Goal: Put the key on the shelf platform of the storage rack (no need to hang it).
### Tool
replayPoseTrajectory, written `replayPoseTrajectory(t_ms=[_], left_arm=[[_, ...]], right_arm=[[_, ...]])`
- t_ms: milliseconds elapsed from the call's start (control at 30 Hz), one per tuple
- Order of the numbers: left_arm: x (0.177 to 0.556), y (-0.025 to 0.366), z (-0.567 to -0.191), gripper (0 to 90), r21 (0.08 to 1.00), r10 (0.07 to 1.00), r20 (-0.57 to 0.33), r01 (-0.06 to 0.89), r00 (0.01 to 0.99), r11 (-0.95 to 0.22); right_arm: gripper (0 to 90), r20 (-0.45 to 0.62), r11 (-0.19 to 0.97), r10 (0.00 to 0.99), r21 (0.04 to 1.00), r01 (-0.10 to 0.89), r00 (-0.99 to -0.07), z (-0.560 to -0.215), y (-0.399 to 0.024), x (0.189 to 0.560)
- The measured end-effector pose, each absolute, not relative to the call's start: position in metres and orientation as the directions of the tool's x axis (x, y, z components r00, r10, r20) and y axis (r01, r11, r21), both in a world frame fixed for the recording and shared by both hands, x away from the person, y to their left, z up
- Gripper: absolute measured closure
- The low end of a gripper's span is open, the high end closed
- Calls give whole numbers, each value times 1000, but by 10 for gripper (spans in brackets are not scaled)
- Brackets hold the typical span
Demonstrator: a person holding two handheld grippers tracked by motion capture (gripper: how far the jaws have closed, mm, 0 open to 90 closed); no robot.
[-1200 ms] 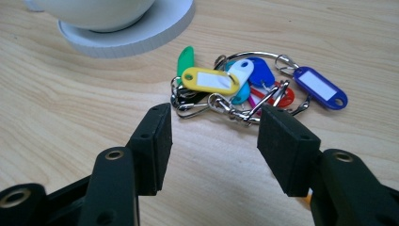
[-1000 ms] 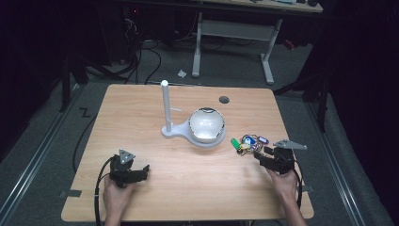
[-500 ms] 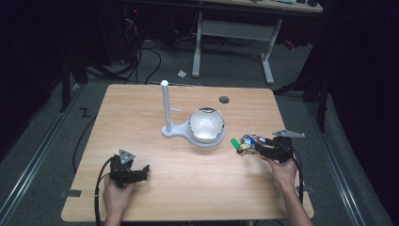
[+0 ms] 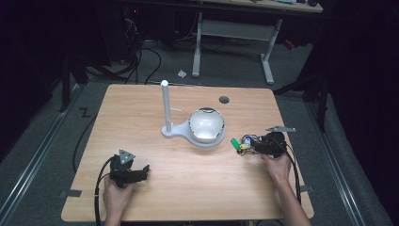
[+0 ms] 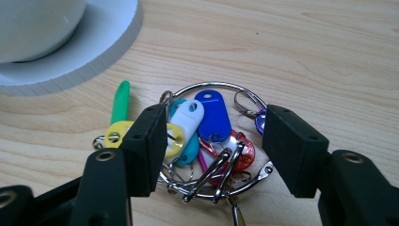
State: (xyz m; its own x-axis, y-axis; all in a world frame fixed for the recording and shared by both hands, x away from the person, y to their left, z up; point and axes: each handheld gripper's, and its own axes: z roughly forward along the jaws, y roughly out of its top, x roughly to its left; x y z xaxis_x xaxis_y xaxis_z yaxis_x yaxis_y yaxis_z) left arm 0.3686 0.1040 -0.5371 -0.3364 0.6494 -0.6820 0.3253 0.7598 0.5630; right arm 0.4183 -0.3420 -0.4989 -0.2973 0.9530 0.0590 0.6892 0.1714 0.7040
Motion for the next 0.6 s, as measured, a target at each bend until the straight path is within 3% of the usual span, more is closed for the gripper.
replayPoseTrajectory(t_ms=[600], left_arm=[[369, 105, -538, 134, 573, 659, -678, 328, -326, 751]], right_arm=[[440, 83, 180, 948, 657, 732, -308, -519, -343, 431]])
